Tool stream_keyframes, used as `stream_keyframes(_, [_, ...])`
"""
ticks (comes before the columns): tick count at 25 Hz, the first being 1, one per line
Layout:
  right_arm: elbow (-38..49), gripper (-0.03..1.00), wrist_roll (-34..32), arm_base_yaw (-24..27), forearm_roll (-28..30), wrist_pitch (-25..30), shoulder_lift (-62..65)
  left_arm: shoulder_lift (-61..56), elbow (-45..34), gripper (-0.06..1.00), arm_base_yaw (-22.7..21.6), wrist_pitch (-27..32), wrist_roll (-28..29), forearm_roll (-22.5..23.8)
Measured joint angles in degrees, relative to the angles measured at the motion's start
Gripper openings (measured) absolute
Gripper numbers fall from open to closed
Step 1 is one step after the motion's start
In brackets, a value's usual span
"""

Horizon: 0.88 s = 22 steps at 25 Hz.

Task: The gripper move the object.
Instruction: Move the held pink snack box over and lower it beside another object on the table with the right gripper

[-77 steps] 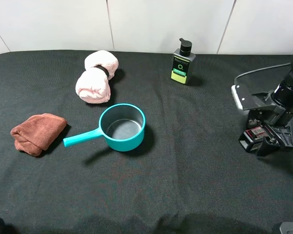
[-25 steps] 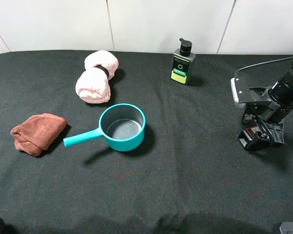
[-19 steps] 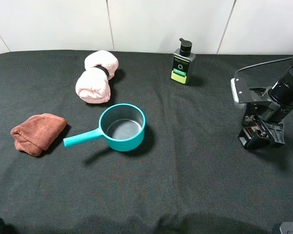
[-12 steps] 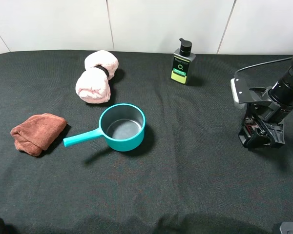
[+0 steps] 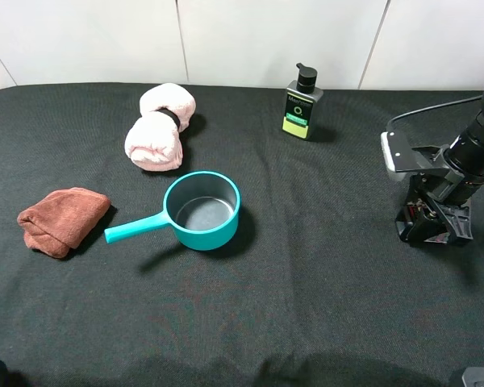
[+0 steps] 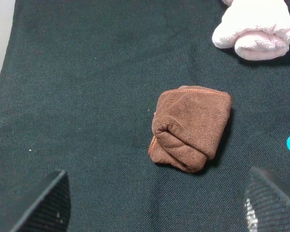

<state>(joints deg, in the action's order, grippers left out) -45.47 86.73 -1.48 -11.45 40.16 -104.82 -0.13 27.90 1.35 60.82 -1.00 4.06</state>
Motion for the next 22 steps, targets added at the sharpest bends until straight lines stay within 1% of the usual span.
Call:
stream_keyframes(7, [0.0,0.34,-0.1,0.0,-0.3,0.1,0.0,0.0,0.0,0.77,0.0,0.0,0.0,0.0])
stream_keyframes(10, [0.0,0.34,-1.5,0.0,-1.6,0.0,0.0,0.0,0.0,0.77,0.0,0.0,0.0,0.0])
stream_keyframes(15, [0.0,0.34,-3.9,0.0,-3.1,-2.7,0.0,0.0,0.0,0.77,0.0,0.0,0.0,0.0])
stream_keyframes(22, [0.0,0.34,-4.1,0.0,-3.4,-4.9,0.0,0.0,0.0,0.77,0.0,0.0,0.0,0.0])
